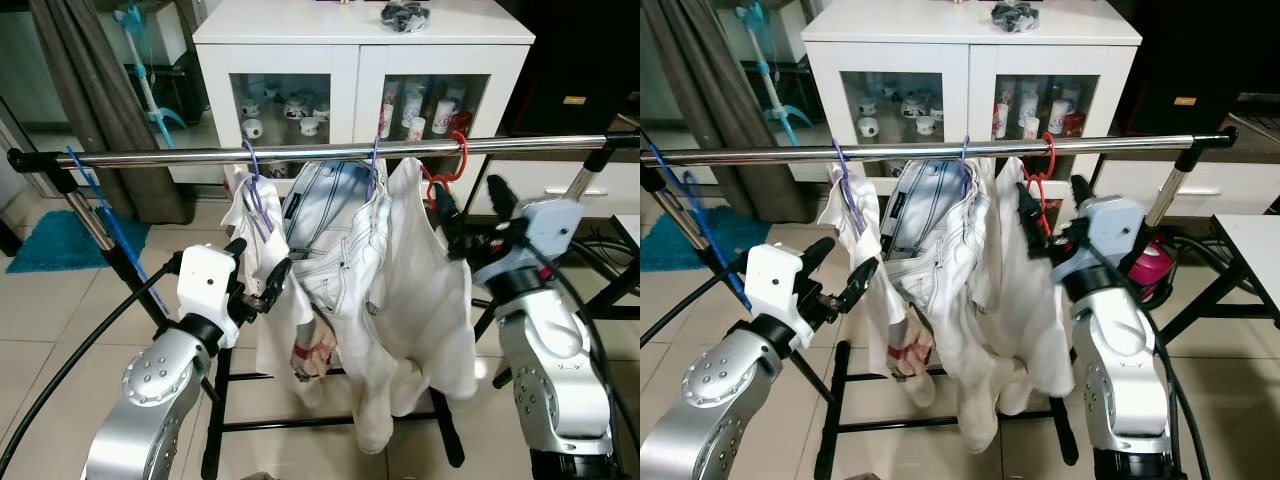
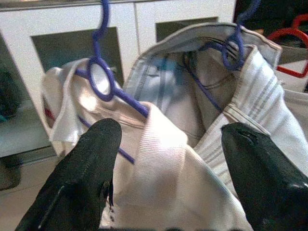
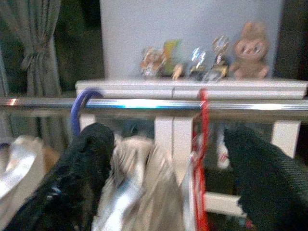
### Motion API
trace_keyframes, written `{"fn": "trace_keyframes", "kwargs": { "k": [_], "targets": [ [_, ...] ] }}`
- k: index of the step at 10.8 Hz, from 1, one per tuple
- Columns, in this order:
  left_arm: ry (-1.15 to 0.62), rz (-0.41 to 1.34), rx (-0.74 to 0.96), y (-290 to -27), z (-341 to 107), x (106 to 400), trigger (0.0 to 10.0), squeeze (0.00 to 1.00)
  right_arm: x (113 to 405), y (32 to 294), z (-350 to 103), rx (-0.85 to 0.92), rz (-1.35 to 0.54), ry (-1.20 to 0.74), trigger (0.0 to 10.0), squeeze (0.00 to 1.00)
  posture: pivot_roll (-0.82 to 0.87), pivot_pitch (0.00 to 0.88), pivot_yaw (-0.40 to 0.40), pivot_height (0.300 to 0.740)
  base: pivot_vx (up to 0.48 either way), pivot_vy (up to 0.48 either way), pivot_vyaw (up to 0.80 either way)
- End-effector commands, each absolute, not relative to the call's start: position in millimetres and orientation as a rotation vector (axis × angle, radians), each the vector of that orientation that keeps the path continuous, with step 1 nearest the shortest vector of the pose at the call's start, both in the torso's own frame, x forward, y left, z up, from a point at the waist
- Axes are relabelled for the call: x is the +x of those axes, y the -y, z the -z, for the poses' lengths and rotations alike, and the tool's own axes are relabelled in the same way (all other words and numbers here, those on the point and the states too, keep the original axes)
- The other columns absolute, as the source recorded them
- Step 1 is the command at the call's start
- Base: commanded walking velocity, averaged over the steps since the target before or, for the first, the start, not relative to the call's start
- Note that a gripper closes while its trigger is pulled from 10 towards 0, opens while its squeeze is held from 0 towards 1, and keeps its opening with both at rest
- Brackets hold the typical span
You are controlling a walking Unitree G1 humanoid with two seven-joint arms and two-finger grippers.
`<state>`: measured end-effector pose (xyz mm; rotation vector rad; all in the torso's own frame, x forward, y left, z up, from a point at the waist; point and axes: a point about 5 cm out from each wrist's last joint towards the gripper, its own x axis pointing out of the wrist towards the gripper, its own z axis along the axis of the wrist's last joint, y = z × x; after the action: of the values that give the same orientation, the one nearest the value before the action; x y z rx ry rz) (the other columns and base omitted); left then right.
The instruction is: Hang hanger
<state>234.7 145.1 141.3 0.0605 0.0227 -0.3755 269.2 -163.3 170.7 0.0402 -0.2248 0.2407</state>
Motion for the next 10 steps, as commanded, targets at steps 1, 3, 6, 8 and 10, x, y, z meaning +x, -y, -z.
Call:
{"fn": "trace_keyframes", "kwargs": {
  "k": [1,3,6,8,10],
  "targets": [
    [0.002,0.324,0.079,-151.9,-147.7,231.9,10.0,0.16,262.5,155.7,-162.4,0.027,-0.313,0.154,10.0,1.0,-0.07,0.0,0.034,0.74,0.0,0.0,0.0],
    [0.014,0.308,0.103,-155.1,-152.1,228.1,10.0,0.16,254.1,148.8,-154.6,0.053,-0.364,0.108,10.0,1.0,-0.06,0.0,0.032,0.74,0.0,0.379,0.0],
    [0.018,0.319,0.118,-153.6,-155.5,229.8,10.0,0.16,252.4,151.7,-154.1,0.026,-0.304,0.133,10.0,1.0,-0.07,0.0,0.05,0.74,0.0,0.419,0.0],
    [0.018,0.331,0.119,-149.2,-155.8,231.9,10.0,0.16,250.3,152.1,-153.1,0.051,-0.303,0.103,10.0,1.0,-0.07,0.0,0.057,0.74,0.0,0.416,0.0],
    [0.026,0.335,0.15,-148.5,-156.3,231.9,10.0,0.18,250.4,148.3,-155.6,0.047,-0.329,0.098,10.0,1.0,-0.08,0.0,0.06,0.74,0.0,0.045,0.4]
  ]
}}
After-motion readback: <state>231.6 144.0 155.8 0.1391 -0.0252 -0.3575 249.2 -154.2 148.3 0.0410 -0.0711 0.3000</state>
